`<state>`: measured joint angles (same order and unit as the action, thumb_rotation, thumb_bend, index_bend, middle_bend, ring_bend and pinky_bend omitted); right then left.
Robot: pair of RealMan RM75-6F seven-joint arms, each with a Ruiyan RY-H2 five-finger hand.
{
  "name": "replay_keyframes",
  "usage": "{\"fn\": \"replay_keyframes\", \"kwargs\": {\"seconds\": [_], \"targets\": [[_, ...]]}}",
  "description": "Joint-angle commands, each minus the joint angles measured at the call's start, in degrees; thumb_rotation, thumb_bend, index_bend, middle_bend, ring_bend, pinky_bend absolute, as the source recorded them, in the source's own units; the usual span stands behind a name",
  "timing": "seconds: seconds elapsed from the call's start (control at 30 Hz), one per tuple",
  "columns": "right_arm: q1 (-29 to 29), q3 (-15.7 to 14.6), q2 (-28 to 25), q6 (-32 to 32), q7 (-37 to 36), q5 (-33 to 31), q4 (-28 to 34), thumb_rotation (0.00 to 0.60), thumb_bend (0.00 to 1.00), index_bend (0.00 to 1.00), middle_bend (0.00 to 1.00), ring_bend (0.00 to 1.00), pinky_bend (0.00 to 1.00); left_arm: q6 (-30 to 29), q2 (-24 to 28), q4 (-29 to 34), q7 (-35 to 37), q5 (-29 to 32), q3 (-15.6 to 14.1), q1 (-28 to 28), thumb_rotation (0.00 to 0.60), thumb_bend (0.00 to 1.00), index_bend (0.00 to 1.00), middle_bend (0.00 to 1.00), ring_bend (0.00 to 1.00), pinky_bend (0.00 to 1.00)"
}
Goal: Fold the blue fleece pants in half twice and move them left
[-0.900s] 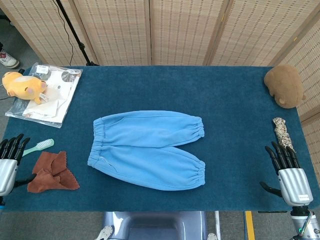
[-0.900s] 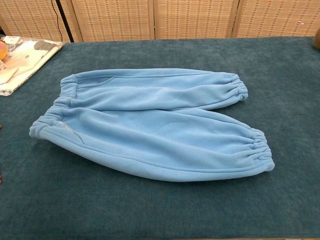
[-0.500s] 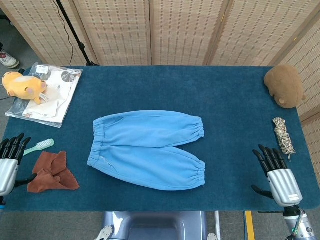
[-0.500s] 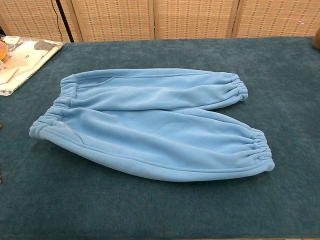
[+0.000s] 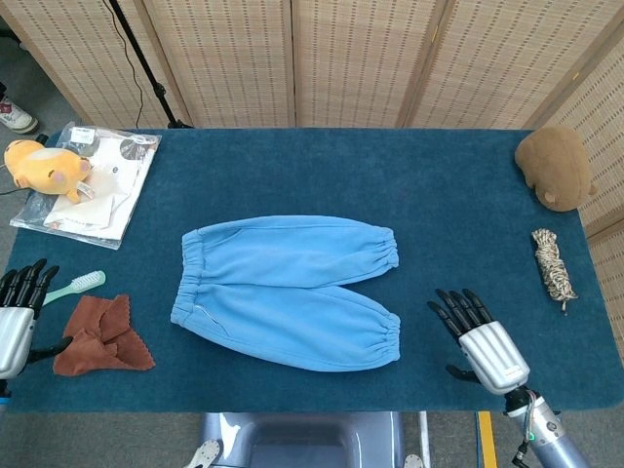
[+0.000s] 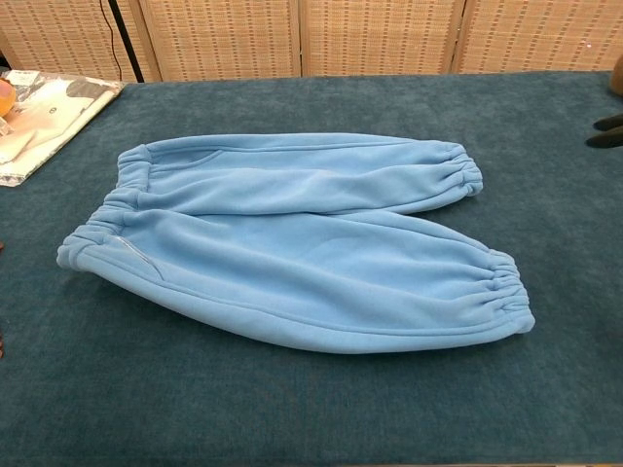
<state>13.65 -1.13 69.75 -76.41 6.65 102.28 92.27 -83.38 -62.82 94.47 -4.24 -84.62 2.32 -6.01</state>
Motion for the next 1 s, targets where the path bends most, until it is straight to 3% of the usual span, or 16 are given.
{"fn": "replay_keyframes", "kwargs": {"seconds": [0.03,0.33,0.7,1.0], "targets": [[1.55,-0.54,1.59,1.11,0.96,2.10,-0.31,0.600,0.00,0.07,0.00,0.00,0.00,0.14,0.17,0.04,0.38,0.27,0.14,-0.05,0.600,0.00,0.00,0.00,0.00,0.00],[4.93,-1.57,6.63,3.64,2.45,5.68,-4.42,0.600,0.00,0.15,0.00,0.00,0.04,0.92,0.58,0.13,1.17,0.96,0.35,-0.35,0.600,0.00,0.00,0.00,0.00,0.00],[8.33,-0.91,13.78,7.27,8.10,5.63,-9.66,0.600,0.00,0.16,0.00,0.00,0.08,1.18,1.00,0.12,2.30,1.45,0.49,-0.38,0.600,0.00,0.00,0.00,0.00,0.00],[9.11,-0.97,18.48,5.78,8.19,5.23,-14.67,0.600,0.00,0.21,0.05,0.04,0.17,1.47,1.49,0.00,3.72,1.89,0.68,-0.42,0.600,0.00,0.00,0.00,0.00,0.00]]}}
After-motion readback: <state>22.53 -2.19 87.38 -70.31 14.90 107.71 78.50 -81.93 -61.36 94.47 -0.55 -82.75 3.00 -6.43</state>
